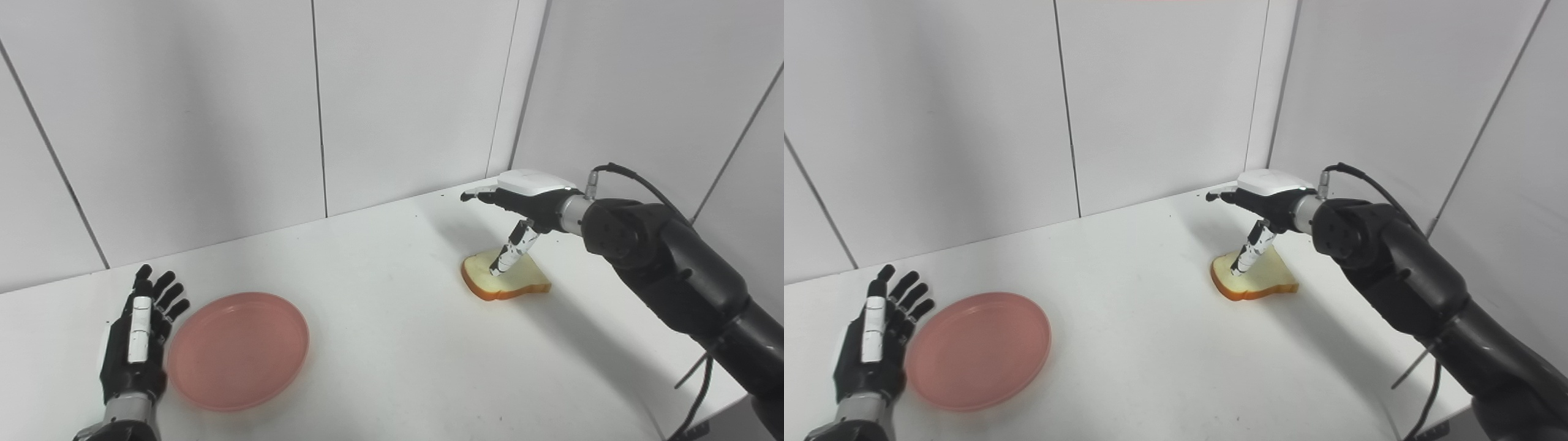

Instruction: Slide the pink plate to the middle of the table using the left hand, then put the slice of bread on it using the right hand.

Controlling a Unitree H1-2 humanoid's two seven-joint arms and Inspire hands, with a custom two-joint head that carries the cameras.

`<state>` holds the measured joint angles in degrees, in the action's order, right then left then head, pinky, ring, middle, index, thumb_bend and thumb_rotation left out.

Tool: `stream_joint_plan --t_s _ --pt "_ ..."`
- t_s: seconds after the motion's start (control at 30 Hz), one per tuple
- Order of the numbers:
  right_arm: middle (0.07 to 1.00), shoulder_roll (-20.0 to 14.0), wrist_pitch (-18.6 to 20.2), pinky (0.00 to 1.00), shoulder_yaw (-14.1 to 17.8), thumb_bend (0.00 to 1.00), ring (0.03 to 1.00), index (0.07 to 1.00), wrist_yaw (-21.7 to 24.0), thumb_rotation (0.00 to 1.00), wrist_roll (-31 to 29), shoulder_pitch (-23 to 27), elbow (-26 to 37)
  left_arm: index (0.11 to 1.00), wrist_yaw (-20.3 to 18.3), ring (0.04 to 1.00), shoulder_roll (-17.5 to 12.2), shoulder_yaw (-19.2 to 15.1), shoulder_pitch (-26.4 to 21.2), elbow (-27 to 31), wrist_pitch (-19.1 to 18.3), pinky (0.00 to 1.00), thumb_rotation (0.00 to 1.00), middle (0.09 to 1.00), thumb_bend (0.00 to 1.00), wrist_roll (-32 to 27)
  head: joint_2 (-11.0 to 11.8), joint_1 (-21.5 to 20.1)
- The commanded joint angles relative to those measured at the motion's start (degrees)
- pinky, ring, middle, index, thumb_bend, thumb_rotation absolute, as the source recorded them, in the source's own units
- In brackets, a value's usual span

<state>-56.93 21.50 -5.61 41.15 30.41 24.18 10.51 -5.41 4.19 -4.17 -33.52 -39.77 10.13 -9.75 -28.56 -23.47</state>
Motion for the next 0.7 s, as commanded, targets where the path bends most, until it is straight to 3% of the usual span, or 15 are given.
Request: stream_joint_plan --t_s 0.0,0.27,0.4,0.67 --pt "0.938 -2.4 -2.5 0.81 -0.4 1.0 0.95 0.907 -0.1 0.23 1.3 3.3 -0.3 0.929 0.6 0.864 0.0 0.3 1.0 -0.3 -2.7 0.81 0.79 0.873 0.9 0.6 -0.1 -0.1" --pt "0.943 -1.9 -4.8 0.82 -6.2 1.0 0.954 0.908 2.4 0.24 3.8 7.8 -6.4 0.933 0.3 0.856 0.0 0.3 1.0 -0.3 -3.0 0.82 0.79 0.88 0.88 0.2 -0.2 -0.1" --pt "0.946 -1.3 -4.0 0.85 -8.6 1.0 0.958 0.906 3.7 0.24 6.2 9.0 -8.1 0.933 -0.1 0.854 0.1 0.3 1.1 -0.2 -2.9 0.81 0.78 0.879 0.88 0.0 -0.3 0.1" --pt "0.945 -0.4 -4.2 0.94 -11.1 1.0 0.959 0.901 5.1 0.22 8.9 10.8 -11.0 0.934 0.3 0.855 0.1 0.4 1.3 0.3 -3.3 0.82 0.79 0.881 0.88 0.2 -0.5 0.3"
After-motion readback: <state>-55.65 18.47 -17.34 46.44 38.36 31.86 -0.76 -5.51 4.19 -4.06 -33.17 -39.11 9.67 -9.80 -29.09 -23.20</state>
